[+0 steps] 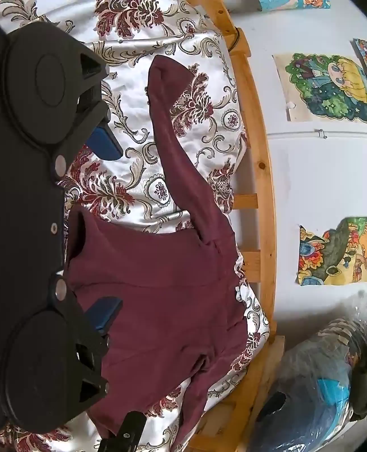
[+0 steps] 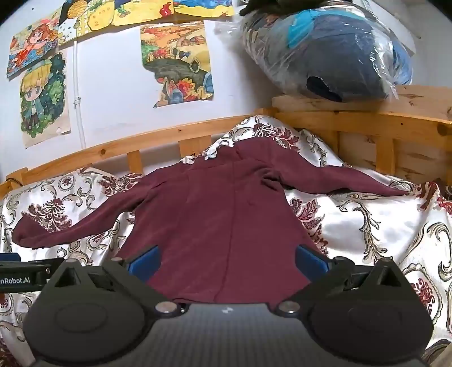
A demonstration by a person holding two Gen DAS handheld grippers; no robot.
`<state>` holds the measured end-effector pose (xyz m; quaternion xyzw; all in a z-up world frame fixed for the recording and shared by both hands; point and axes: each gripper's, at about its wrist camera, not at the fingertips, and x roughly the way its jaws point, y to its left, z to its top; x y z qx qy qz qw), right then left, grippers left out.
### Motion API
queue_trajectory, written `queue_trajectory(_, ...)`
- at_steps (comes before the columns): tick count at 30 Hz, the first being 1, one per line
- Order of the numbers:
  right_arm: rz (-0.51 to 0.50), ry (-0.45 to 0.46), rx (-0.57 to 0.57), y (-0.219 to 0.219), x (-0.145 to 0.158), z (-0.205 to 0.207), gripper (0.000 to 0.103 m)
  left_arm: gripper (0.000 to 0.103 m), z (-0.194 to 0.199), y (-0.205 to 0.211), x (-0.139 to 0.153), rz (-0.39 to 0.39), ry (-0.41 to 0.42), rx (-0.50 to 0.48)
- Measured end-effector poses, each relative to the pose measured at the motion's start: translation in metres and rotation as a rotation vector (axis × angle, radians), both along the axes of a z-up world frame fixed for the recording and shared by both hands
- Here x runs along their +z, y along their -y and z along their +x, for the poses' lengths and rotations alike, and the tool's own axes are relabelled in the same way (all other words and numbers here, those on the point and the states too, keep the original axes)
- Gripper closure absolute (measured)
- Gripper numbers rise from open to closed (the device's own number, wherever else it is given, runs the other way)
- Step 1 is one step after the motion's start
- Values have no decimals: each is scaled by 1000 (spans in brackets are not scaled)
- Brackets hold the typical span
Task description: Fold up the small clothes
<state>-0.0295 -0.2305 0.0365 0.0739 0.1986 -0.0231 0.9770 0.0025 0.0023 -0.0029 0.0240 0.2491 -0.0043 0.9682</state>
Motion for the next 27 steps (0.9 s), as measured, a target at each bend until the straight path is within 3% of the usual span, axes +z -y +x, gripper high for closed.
queue_trajectory(27,7,-22,-2,-3,0,4,0,1,-1,1,4,-7,6,15)
